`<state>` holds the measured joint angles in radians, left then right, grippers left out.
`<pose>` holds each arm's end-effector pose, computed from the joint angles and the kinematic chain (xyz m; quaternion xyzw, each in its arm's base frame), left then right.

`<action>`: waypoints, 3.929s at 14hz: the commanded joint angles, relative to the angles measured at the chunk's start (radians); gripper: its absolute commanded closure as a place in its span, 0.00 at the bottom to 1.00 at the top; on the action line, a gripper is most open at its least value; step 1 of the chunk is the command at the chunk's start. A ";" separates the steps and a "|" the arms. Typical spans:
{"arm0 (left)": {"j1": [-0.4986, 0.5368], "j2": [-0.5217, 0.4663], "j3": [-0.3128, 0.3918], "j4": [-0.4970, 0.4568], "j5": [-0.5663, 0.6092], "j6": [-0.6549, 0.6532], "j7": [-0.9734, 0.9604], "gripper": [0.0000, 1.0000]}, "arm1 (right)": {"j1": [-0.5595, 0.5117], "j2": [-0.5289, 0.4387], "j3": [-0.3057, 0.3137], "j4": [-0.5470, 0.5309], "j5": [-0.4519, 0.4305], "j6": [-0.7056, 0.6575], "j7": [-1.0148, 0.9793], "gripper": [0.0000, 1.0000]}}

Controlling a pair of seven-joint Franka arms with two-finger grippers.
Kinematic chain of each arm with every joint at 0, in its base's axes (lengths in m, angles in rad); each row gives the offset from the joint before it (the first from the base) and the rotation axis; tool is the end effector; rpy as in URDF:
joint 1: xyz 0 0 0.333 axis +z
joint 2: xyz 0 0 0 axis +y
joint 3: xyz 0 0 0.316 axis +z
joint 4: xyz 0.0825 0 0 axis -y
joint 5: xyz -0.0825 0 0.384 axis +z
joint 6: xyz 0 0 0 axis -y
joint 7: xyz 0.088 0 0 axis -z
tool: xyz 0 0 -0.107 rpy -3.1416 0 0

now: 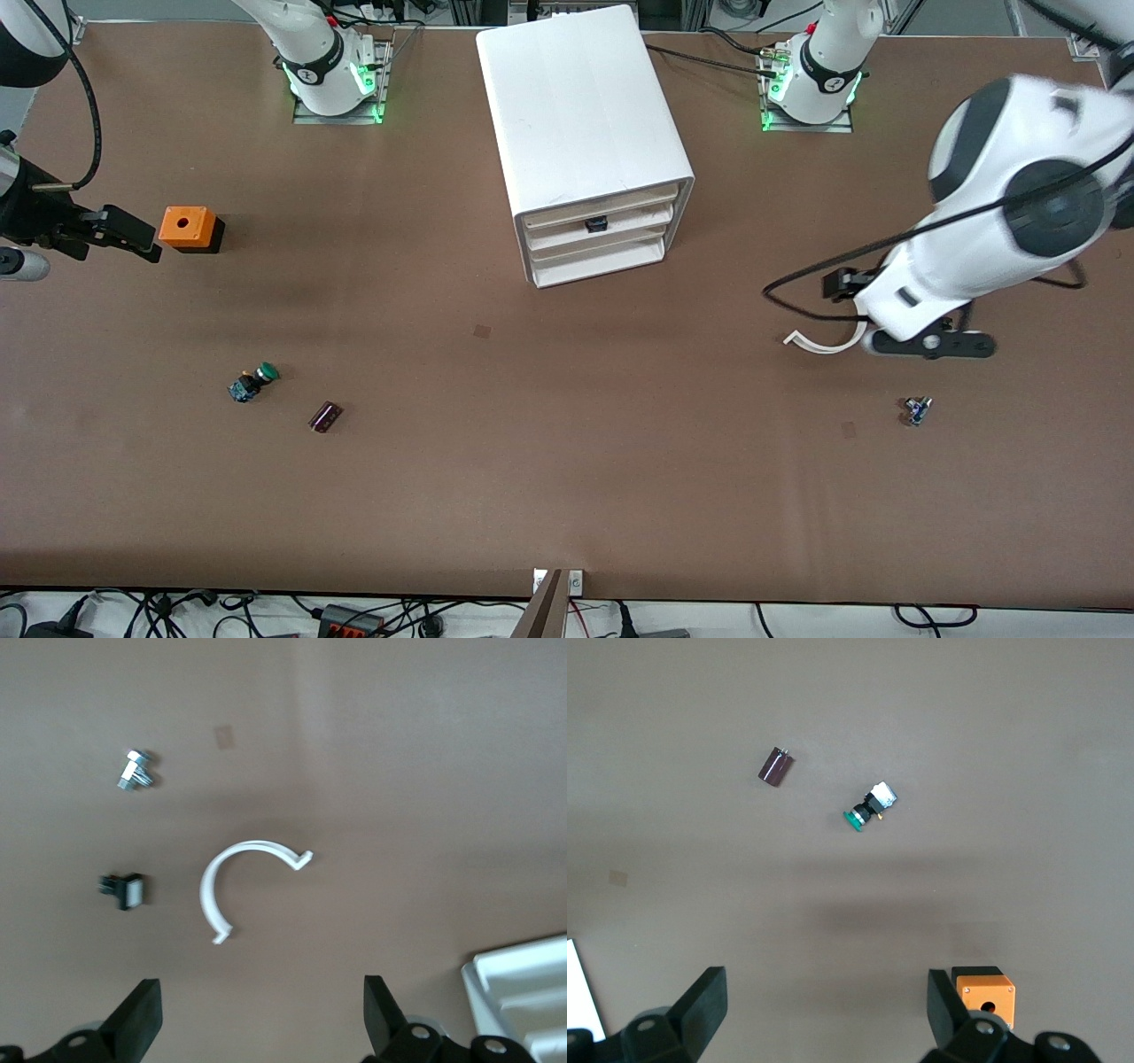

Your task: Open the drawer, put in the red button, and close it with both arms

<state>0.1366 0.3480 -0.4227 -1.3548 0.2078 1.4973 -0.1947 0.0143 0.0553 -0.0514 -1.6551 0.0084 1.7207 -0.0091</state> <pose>0.6274 -0.1166 0.5259 -0.9947 0.0419 0.0776 0.0530 0.5803 -0.0201 0.5662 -0.9999 0.0146 -0.0052 0.0026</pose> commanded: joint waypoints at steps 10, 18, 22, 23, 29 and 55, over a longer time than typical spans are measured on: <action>-0.193 -0.435 0.453 -0.454 -0.191 0.291 0.320 0.00 | -0.005 0.000 0.010 0.003 -0.010 -0.007 -0.014 0.00; -0.135 -0.437 0.351 -0.432 -0.151 0.235 0.317 0.00 | -0.005 0.000 0.010 0.003 -0.010 -0.007 -0.008 0.00; -0.137 -0.411 0.348 -0.374 -0.150 0.184 0.319 0.00 | -0.005 0.000 0.010 0.003 -0.010 -0.006 -0.011 0.00; -0.137 -0.406 0.349 -0.368 -0.150 0.181 0.320 0.00 | -0.005 0.000 0.010 0.006 -0.010 -0.006 -0.011 0.00; -0.134 -0.402 0.351 -0.365 -0.151 0.178 0.320 0.00 | -0.004 -0.002 0.010 0.008 -0.011 -0.007 -0.011 0.00; -0.135 -0.397 0.349 -0.362 -0.151 0.176 0.320 0.00 | -0.002 0.006 0.013 0.006 -0.011 -0.007 -0.011 0.00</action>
<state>-0.0126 -0.0603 -0.0586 -1.7466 0.0413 1.6996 0.1061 0.0153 0.0597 -0.0461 -1.6549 0.0083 1.7206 -0.0101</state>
